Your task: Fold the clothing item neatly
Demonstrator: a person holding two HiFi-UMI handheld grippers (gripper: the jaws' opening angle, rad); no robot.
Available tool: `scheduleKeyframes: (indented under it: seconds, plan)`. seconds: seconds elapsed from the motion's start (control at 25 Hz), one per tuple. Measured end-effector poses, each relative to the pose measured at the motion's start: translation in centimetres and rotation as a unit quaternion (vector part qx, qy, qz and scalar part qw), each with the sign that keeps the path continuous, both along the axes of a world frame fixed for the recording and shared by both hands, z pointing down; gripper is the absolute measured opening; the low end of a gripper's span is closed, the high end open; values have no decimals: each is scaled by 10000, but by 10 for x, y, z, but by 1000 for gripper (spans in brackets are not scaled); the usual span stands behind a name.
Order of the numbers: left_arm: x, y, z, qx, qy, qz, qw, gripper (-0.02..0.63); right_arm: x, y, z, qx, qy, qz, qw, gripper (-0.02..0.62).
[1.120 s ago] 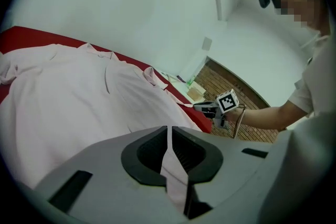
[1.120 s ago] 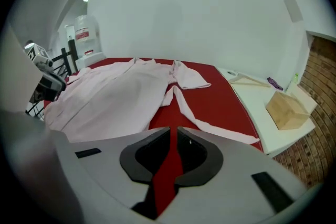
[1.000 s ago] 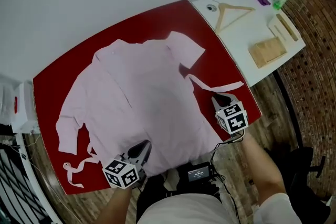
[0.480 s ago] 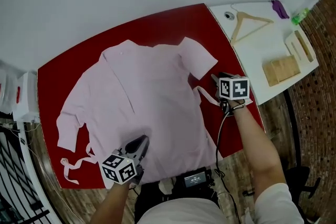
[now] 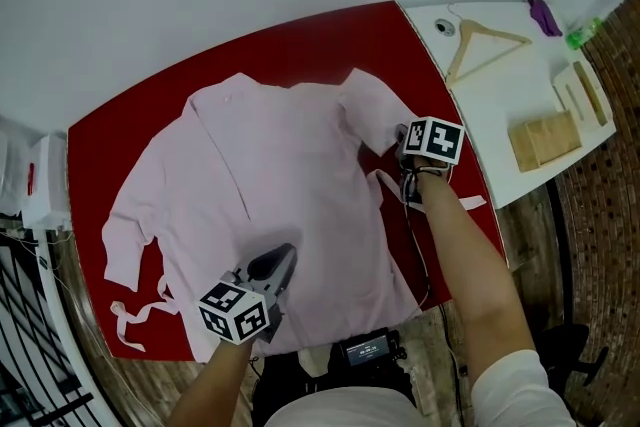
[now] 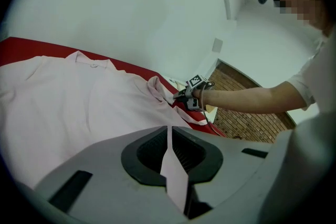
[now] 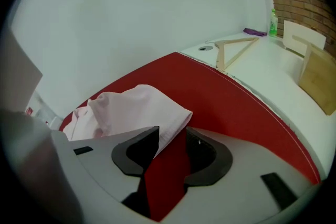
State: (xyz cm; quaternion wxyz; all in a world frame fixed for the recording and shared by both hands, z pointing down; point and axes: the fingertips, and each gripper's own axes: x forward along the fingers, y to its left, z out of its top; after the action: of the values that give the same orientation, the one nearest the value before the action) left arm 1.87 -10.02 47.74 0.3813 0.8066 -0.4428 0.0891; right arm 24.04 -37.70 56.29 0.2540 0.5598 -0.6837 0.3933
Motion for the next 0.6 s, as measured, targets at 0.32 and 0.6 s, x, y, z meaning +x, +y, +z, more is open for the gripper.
scheduleKeyframes:
  seconds: [0.32,0.6]
  plan:
    - [35,-26,-10,195,45,407,9990,6,-18,3,-4,359,1013,-540,9927,39]
    - [45,-73,-25,468,-61,744,9961,6,-26,-2,-27,1068,1047,-1067,9830,23]
